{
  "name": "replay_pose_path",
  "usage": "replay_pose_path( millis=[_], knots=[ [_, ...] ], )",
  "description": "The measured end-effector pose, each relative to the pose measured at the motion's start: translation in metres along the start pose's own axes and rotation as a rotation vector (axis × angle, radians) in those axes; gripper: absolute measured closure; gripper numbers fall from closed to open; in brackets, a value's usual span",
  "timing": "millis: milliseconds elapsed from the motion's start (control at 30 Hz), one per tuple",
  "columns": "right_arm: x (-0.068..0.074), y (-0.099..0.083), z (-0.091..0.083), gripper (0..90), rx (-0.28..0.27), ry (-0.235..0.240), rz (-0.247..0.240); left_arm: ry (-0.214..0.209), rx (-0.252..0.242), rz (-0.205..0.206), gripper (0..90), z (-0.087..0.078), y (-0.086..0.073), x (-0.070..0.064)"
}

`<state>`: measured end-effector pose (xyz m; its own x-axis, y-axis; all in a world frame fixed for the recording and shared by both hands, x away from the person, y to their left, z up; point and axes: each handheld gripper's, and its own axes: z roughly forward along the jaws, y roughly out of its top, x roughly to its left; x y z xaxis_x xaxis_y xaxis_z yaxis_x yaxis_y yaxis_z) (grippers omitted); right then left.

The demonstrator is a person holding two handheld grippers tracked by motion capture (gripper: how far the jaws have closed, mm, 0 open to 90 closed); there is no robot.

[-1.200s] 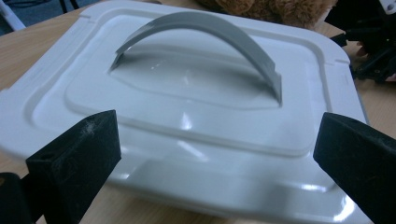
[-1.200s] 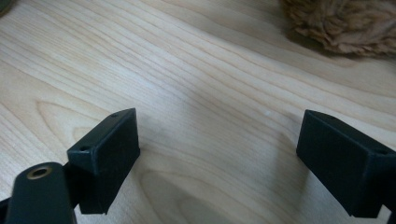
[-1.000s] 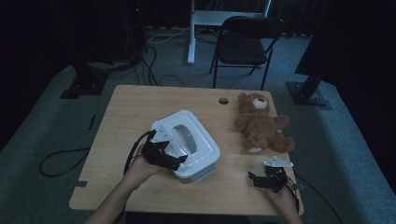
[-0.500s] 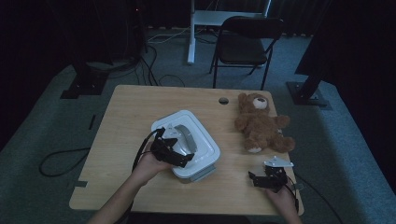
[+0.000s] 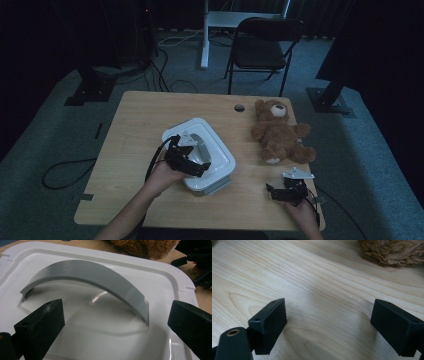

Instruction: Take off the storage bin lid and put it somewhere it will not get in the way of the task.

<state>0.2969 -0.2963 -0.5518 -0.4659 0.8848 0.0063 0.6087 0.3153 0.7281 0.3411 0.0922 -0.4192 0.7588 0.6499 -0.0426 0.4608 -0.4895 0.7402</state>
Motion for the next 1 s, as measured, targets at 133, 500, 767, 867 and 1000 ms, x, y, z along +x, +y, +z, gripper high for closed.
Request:
replay_pose_path(
  millis=[133,500,767,867,1000],
  knots=[
    [0.0,0.0,0.0,12.5,0.0,0.0,0.0,0.015,0.002,0.006,5.9,0.006,0.003,-0.002],
    [0.0,0.0,0.0,12.5,-0.001,0.0,0.0,0.047,-0.046,0.0,28.3,0.012,0.007,-0.007],
    [0.0,0.0,0.0,12.6,0.0,0.0,0.0,0.014,-0.078,0.011,48.8,0.01,0.004,-0.011],
    [0.0,0.0,0.0,12.6,0.0,0.0,0.0,0.001,-0.085,-0.007,51.4,0.01,0.003,-0.01],
    [0.0,0.0,0.0,12.6,0.0,0.0,0.0,-0.025,-0.096,-0.025,57.4,0.007,0.003,-0.01]
  ],
)
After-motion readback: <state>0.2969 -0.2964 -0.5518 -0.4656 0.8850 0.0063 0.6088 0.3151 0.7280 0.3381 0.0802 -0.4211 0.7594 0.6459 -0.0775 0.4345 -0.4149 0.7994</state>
